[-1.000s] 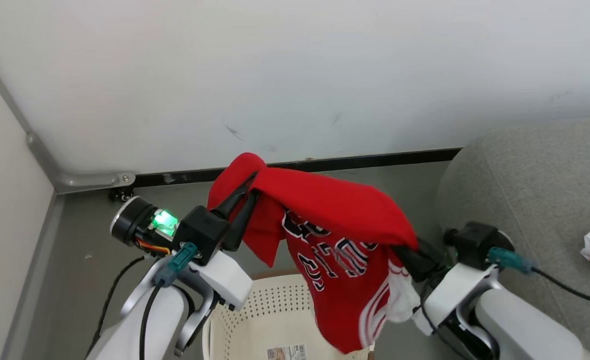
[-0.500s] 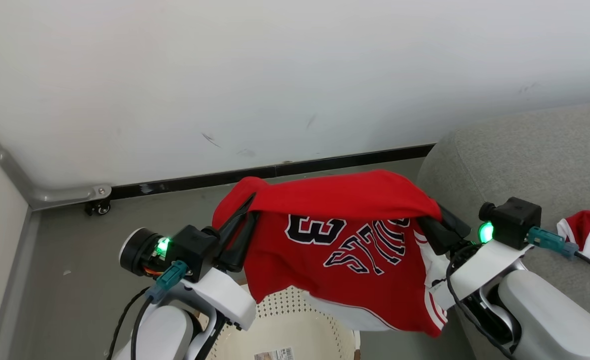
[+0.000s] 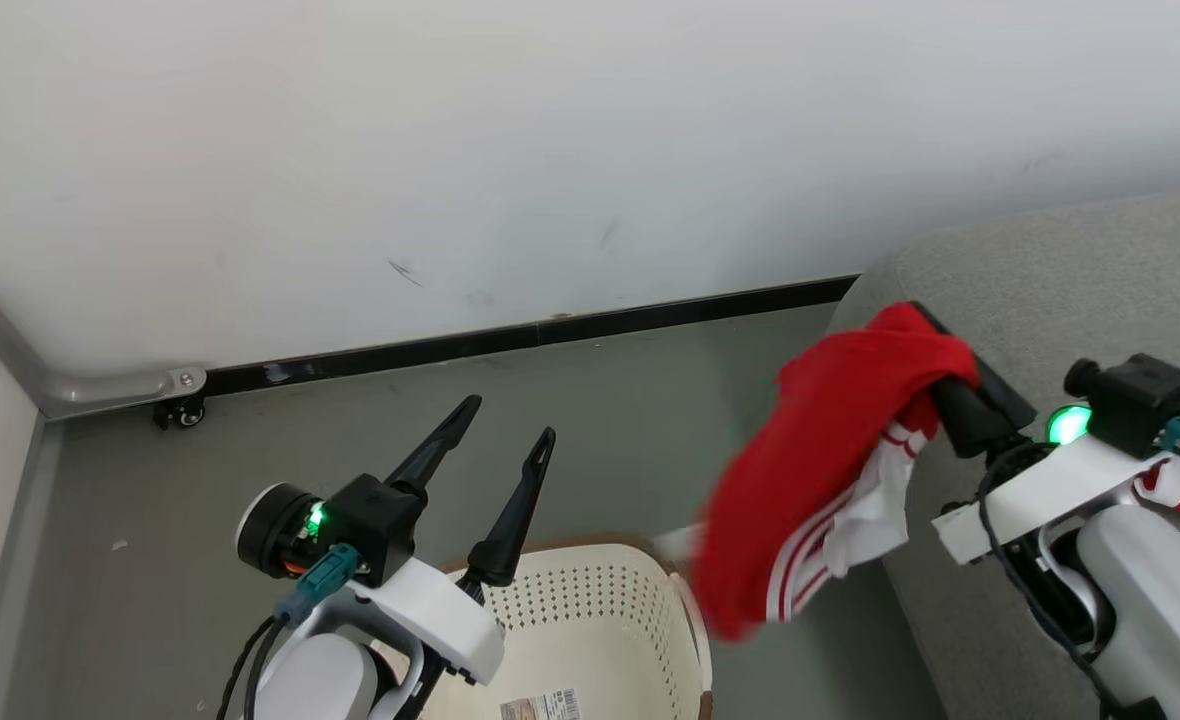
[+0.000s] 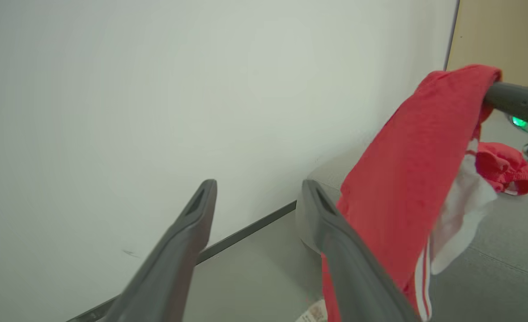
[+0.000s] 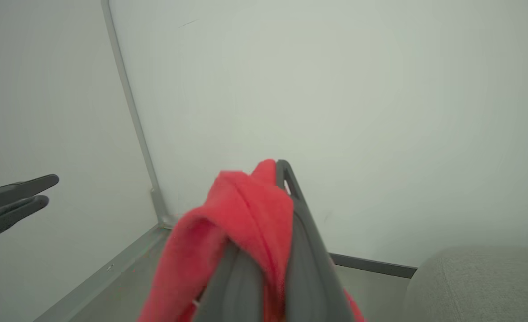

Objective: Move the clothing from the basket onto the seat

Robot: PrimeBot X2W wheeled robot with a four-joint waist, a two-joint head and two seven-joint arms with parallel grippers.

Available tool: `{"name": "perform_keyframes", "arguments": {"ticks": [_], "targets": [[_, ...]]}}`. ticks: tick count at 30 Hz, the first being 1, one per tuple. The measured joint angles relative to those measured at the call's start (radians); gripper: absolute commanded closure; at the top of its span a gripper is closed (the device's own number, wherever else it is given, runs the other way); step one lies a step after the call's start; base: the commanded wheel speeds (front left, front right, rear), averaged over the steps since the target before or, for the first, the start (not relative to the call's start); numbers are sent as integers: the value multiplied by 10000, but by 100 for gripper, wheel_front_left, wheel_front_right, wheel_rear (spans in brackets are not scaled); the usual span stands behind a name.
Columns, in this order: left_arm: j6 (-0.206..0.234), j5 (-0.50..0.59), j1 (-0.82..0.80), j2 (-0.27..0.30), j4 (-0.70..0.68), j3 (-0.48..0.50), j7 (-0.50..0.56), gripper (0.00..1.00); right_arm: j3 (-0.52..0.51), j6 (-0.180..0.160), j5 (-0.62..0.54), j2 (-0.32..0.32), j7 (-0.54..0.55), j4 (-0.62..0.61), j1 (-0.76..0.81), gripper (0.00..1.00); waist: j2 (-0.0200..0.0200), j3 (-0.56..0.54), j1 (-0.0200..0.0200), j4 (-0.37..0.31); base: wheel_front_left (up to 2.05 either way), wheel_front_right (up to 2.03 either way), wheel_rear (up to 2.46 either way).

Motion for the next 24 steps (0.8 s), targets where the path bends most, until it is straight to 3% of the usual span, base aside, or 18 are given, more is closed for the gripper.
{"name": "perform_keyframes", "arguments": {"ticks": [14,24], "targets": [[-265,-146,211,-54,35,-265,-123,0,-2011,0,-144,-288,0,-52,836,100,0,77,0,-334,0,0,0],[-460,-134,209,-280,-171,-752,-207,0,-2729,0,-458,-244,0,-366,1376,100,0,123,0,-740,0,0,0]]}}
